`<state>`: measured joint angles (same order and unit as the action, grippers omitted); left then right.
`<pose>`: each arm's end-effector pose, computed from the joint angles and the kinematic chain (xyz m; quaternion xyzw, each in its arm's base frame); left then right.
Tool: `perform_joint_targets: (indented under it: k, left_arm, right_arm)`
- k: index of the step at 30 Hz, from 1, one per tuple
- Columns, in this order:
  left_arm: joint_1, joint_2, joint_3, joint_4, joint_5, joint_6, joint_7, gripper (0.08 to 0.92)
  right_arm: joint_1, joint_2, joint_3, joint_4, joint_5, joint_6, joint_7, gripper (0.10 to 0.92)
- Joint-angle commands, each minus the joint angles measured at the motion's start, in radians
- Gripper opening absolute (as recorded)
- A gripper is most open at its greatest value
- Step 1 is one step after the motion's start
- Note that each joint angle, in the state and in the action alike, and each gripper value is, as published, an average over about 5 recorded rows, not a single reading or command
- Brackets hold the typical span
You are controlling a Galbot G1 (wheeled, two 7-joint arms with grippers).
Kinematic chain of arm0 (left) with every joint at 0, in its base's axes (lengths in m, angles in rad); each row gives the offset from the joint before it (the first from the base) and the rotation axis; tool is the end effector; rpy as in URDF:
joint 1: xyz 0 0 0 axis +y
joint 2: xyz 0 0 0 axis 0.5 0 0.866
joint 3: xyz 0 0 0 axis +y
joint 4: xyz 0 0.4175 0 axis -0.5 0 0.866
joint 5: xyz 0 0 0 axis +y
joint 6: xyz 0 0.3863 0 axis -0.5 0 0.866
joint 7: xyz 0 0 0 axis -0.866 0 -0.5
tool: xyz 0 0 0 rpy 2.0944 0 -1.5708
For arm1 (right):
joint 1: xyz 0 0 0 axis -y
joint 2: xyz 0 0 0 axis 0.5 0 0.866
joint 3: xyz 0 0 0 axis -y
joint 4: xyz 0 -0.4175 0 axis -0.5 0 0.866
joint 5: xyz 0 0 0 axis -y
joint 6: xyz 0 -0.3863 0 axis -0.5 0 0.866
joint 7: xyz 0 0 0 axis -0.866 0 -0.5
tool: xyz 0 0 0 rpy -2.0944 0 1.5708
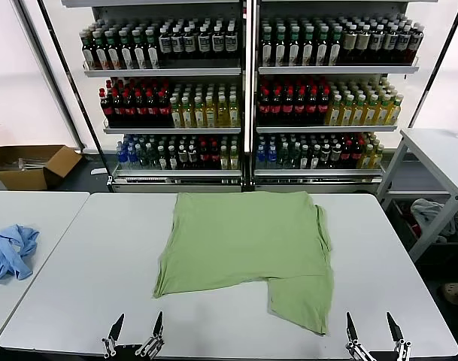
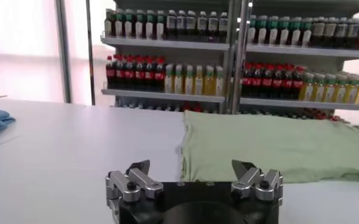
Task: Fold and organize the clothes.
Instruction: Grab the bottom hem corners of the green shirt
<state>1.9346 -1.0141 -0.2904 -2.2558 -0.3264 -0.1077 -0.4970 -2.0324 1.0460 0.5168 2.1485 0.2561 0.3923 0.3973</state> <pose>0.0415 0.0328 -0.3416 -0.0013 -0.9913 0.0239 0.1291 0.0290 -0.1016 -0.3691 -0.0307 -0.9988 0.0323 0.0208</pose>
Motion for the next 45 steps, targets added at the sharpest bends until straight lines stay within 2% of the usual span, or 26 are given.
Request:
perform_joint_targets:
  k: [1, 9, 17, 26, 33, 45]
  left_arm:
    - [0.0, -0.002, 0.003, -0.008, 0.002, 0.007, 0.0, 0.823]
    - [0.008, 0.01, -0.004, -0.059, -0.003, 0.078, 0.002, 0.823]
    - [-0.003, 0.055, -0.013, -0.155, -0.072, 0.345, 0.009, 0.823]
    - [-0.116, 0.089, -0.043, -0.173, -0.211, 0.514, 0.048, 0.823]
    - [-0.264, 0.097, -0.047, -0.11, -0.307, 0.579, 0.082, 0.823]
    - [-0.418, 0.069, -0.05, 0.057, -0.401, 0.591, 0.099, 0.823]
  right_arm:
    - [0.006, 0.008, 0.001, 0.021, 0.001, -0.043, 0.051, 0.823]
    - [0.002, -0.011, -0.011, 0.102, -0.019, -0.175, 0.075, 0.823]
    - [0.012, -0.032, -0.026, 0.173, -0.011, -0.352, 0.063, 0.823]
    - [0.071, -0.034, -0.066, 0.2, 0.039, -0.465, 0.049, 0.823]
    - [0.109, -0.025, -0.069, 0.221, 0.223, -0.659, 0.08, 0.823]
    - [0.162, 0.001, -0.105, 0.149, 0.215, -0.681, 0.058, 0.823]
